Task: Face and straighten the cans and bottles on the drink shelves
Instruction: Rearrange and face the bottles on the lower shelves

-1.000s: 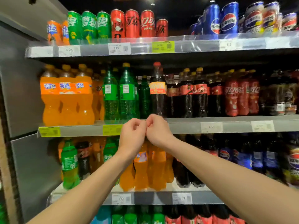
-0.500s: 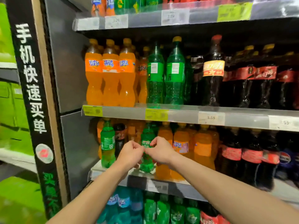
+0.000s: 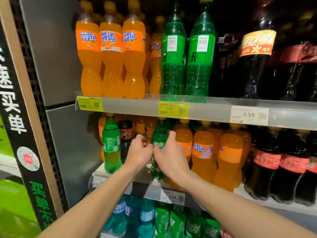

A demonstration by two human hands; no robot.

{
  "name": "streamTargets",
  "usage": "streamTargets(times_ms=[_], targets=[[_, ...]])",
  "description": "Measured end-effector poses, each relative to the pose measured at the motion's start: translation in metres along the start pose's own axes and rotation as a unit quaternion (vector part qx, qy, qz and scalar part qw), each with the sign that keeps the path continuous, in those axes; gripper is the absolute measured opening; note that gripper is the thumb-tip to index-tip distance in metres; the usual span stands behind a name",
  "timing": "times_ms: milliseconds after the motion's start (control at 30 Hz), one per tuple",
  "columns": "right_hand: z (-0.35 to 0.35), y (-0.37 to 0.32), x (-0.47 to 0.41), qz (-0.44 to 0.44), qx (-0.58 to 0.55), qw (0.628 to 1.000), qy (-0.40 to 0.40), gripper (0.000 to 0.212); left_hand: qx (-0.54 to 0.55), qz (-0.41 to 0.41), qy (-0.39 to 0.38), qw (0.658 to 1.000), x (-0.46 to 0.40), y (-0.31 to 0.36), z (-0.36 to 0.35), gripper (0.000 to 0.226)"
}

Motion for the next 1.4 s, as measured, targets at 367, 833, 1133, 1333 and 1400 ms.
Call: streamTargets(times_ms=[367,833,1133,1333,1400], targets=[[-0.058,-0.061,-0.008,0.049,-0.036,0.991,-0.120,0.016,-0.093,-0.001,0.064,0.994,-0.006,-0.014,0.077,0.021],[-0.158,-0.064,-0.055,-0.095,0.157,0.920,-0.346,0.036,-0.103,0.028,0.006,0.994,-0.027,-0.056,0.093,0.048],[-0.118,-0.044,-0.050,-0.135,-0.026,0.984,-0.112,0.030,-0.064,0.004,0.046,0.997,-0.014,-0.046,0.099,0.046],[-0.075,-0.036,0.005,-0.114,-0.128,0.984,-0.048,0.066,-0.032,0.010,0.094,0.995,0.013,-0.031,0.098,0.050],[-0.055,-0.037,0.016,-0.091,-0.139,0.985,-0.041,0.066,-0.012,-0.012,0.091,0.996,0.020,-0.016,0.096,0.047]])
Point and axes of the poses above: each hand's wrist, its own x-axis away from the middle knuckle, its own z-axis out of the back of the hand, y = z × x, the point moved 9 cm from there along -x, towards the middle knuckle, and after that the axes turned 15 degrees about -z, right-handed, at the moved point
